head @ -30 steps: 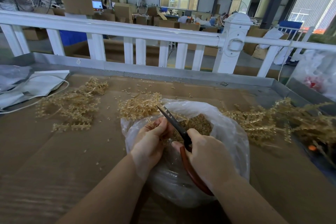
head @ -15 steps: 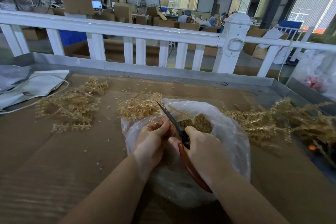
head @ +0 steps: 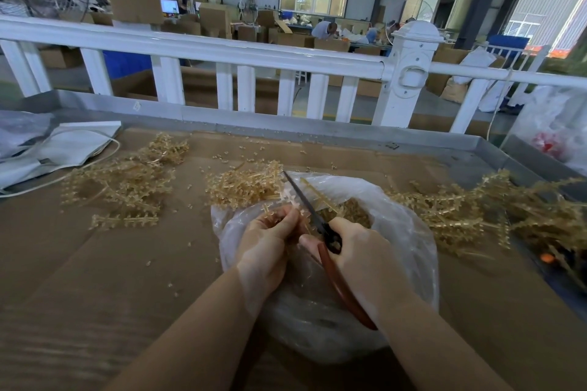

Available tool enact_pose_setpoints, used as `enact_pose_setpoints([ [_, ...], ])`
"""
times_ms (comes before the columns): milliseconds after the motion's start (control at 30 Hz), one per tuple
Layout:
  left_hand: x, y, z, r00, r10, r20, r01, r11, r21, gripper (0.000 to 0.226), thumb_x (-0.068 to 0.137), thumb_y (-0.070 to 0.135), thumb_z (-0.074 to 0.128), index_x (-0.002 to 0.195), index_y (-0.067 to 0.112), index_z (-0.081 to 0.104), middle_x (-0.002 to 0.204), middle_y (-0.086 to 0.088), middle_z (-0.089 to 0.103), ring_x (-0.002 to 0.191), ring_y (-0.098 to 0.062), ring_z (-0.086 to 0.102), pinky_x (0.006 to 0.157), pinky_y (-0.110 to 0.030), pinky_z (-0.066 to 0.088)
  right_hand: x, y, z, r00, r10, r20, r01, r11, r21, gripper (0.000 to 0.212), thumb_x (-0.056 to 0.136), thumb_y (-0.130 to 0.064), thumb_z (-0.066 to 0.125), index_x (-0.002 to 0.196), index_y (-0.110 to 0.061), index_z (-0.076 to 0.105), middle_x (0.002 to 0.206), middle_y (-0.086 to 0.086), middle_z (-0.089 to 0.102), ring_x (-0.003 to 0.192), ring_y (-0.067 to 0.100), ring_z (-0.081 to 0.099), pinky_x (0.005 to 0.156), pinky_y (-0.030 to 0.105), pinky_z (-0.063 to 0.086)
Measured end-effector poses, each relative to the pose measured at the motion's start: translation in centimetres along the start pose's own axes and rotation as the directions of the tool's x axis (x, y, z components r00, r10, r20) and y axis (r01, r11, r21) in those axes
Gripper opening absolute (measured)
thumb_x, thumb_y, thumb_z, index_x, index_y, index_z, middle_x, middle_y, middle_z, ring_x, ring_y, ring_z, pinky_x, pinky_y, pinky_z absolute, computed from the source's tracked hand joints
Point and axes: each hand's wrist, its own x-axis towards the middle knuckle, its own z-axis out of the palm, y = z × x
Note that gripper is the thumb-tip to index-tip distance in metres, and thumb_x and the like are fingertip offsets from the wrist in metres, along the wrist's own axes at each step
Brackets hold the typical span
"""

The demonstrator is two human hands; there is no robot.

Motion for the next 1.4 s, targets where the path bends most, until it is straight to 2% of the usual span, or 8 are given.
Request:
enact_pose_setpoints([
  [67, 0.0, 0.0, 0.0, 1.000, 0.013, 0.019, -0.013, 1.000, -0.020, 0.009, 0.091, 0.002, 0.054, 0.083, 0.003, 0.059, 0.074, -0.013, 0.059, 0.070, -0.023, 0.058, 0.082, -0.039, 0.051, 0.1, 0.0, 0.0, 0.998, 0.025, -0.064, -0.020, 0.996, 0.081, 0.027, 0.085, -0.055, 0.057, 0.079, -0.029, 0.052, 0.063, -0.017, 0.051, 0.059, -0.003, 0.051, 0.055, 0.009, 0.040],
  [233, -0.2, 0.3, -0.7, 0.993, -0.013, 0.116, 0.020, 0.998, -0.066, 0.035, 0.066, -0.013, 0.042, 0.092, 0.002, 0.061, 0.075, -0.014, 0.067, 0.063, -0.023, 0.065, 0.057, -0.029, 0.054, 0.3, 0.4, 0.1, 0.988, 0.070, -0.134, -0.052, 0.990, 0.133, 0.018, 0.085, -0.031, 0.070, 0.081, -0.025, 0.053, 0.065, -0.019, 0.048, 0.060, -0.007, 0.046, 0.057, 0.004, 0.037],
  [533, 0.4, -0.6, -1.0, 0.990, 0.061, 0.131, -0.050, 0.995, -0.086, 0.028, 0.091, -0.013, 0.040, 0.110, 0.000, 0.055, 0.090, -0.014, 0.073, 0.081, -0.022, 0.072, 0.071, -0.028, 0.059, 0.3, 0.0, 0.9, 0.969, 0.093, -0.230, -0.050, 0.981, 0.187, 0.016, 0.085, -0.014, 0.069, 0.100, -0.016, 0.067, 0.084, -0.009, 0.067, 0.082, 0.009, 0.064, 0.076, 0.021, 0.052],
  [700, 0.0, -0.7, -1.1, 0.981, 0.064, 0.182, -0.082, 0.992, 0.095, 0.030, 0.088, -0.013, 0.048, 0.109, 0.003, 0.062, 0.102, -0.014, 0.071, 0.091, -0.024, 0.069, 0.083, -0.032, 0.057, 0.8, 0.6, 0.3, 0.928, 0.226, -0.298, -0.130, 0.942, 0.308, 0.021, 0.085, -0.009, 0.069, 0.105, -0.014, 0.066, 0.083, -0.007, 0.064, 0.081, 0.012, 0.062, 0.072, 0.017, 0.047],
  [867, -0.2, -1.0, -0.8, 0.979, 0.132, 0.158, -0.181, 0.920, 0.347, 0.013, 0.078, -0.006, 0.067, 0.087, 0.004, 0.067, 0.083, -0.012, 0.069, 0.082, -0.022, 0.066, 0.085, -0.034, 0.054, 0.8, 1.0, -0.3, 0.924, 0.232, -0.305, -0.122, 0.933, 0.339, 0.019, 0.086, -0.008, 0.067, 0.105, -0.013, 0.065, 0.086, -0.004, 0.065, 0.083, 0.013, 0.062, 0.075, 0.022, 0.048],
  [1000, -0.1, -1.1, -0.5, 0.984, 0.132, 0.119, -0.160, 0.950, 0.267, 0.012, 0.081, -0.007, 0.064, 0.080, 0.005, 0.065, 0.073, -0.008, 0.069, 0.071, -0.016, 0.068, 0.070, -0.024, 0.058, 0.6, 0.9, -0.3, 0.932, 0.219, -0.288, -0.118, 0.936, 0.332, 0.020, 0.086, -0.011, 0.068, 0.105, -0.015, 0.065, 0.086, -0.004, 0.066, 0.082, 0.011, 0.062, 0.075, 0.020, 0.048],
  [1167, 0.0, -0.8, -0.2, 0.992, 0.117, 0.045, -0.123, 0.979, 0.162, 0.018, 0.087, -0.008, 0.055, 0.076, 0.005, 0.060, 0.070, -0.006, 0.065, 0.066, -0.015, 0.064, 0.061, -0.022, 0.056, 0.1, 1.0, -0.2, 0.956, 0.145, -0.253, -0.085, 0.968, 0.234, 0.022, 0.087, -0.021, 0.069, 0.108, -0.016, 0.065, 0.085, -0.010, 0.062, 0.077, 0.004, 0.057, 0.068, 0.001, 0.040],
  [1400, 0.5, -1.3, -0.1, 0.961, 0.229, -0.157, -0.197, 0.961, 0.193, 0.015, 0.093, 0.001, 0.052, 0.097, 0.015, 0.056, 0.082, -0.011, 0.067, 0.076, -0.023, 0.066, 0.069, -0.036, 0.056, -1.1, 1.8, 0.8, 0.988, 0.034, -0.150, -0.037, 0.999, -0.021, 0.030, 0.087, -0.054, 0.057, 0.106, -0.030, 0.057, 0.090, -0.013, 0.064, 0.085, 0.004, 0.058, 0.076, 0.017, 0.047],
])
